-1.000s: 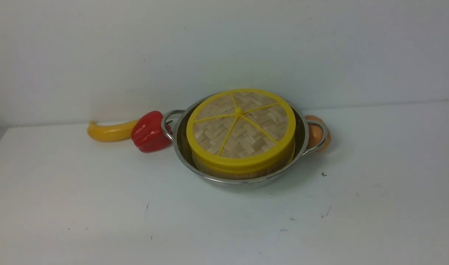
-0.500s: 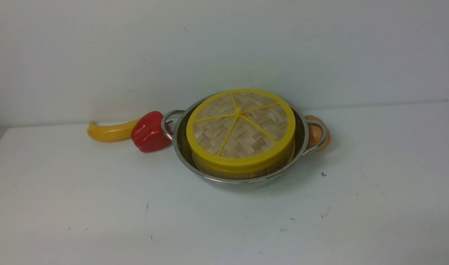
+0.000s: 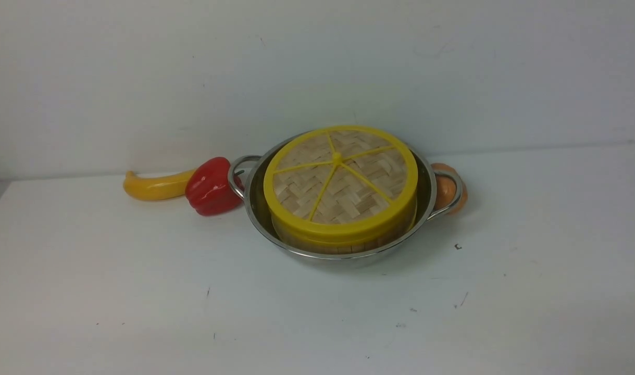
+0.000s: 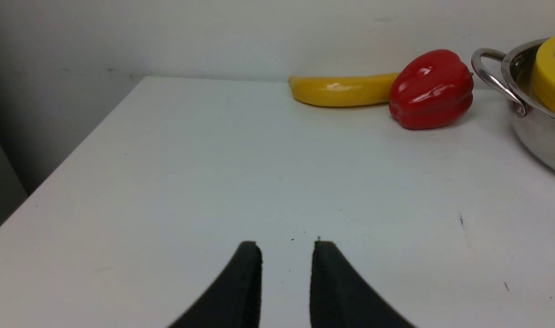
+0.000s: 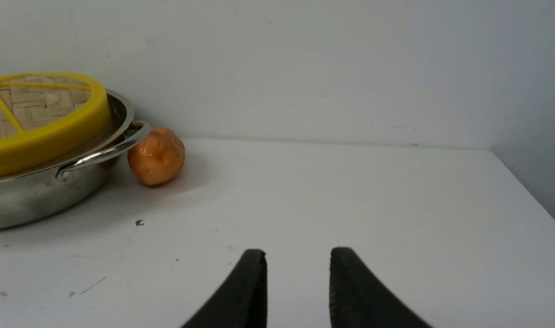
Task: Place the steamer in the pot on the white table, and put the lid on the steamer.
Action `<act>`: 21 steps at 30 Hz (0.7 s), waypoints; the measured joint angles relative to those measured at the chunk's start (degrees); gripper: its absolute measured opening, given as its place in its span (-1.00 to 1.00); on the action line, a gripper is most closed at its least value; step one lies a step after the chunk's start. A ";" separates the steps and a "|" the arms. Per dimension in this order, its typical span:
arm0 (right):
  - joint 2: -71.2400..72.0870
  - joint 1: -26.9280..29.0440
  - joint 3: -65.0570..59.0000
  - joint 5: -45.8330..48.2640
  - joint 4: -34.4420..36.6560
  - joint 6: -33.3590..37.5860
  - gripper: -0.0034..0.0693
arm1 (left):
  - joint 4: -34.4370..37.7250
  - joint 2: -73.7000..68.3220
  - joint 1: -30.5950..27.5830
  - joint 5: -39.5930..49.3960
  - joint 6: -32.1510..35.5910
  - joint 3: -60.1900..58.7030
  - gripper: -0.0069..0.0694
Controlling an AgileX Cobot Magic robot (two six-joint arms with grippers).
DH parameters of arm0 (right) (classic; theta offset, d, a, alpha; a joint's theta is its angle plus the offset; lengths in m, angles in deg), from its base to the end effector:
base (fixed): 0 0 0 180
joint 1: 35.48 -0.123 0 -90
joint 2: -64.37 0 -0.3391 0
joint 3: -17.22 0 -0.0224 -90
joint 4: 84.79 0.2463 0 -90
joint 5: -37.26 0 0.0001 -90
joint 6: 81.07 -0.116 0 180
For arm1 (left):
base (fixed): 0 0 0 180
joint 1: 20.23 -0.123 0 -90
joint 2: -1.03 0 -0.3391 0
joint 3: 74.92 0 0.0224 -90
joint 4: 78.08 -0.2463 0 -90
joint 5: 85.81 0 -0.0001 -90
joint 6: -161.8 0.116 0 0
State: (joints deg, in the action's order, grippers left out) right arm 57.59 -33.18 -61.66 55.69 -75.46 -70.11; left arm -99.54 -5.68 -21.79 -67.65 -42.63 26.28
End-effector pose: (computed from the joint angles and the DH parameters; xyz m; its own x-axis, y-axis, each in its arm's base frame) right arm 0.0198 0.0052 0.1762 -0.2389 -0.0270 -0.9707 -0.0184 0.9996 -0.0233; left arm 0.0191 0.0138 0.1792 -0.2061 -0.0740 -0.9757 -0.1529 0.9873 -0.0426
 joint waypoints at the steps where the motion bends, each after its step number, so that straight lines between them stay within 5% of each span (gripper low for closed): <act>1: 0.00 0.00 0.00 0.00 0.00 0.00 -0.29 | 0.00 0.00 0.00 0.00 0.00 0.00 -0.41; 21: 0.00 0.00 0.00 0.00 -0.05 0.00 -0.25 | 0.00 0.00 0.00 0.00 0.00 0.00 -0.41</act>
State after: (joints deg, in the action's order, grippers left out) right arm 57.59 -33.18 -61.66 55.69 -75.51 -70.11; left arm -99.54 -5.68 -21.79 -67.65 -42.63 26.28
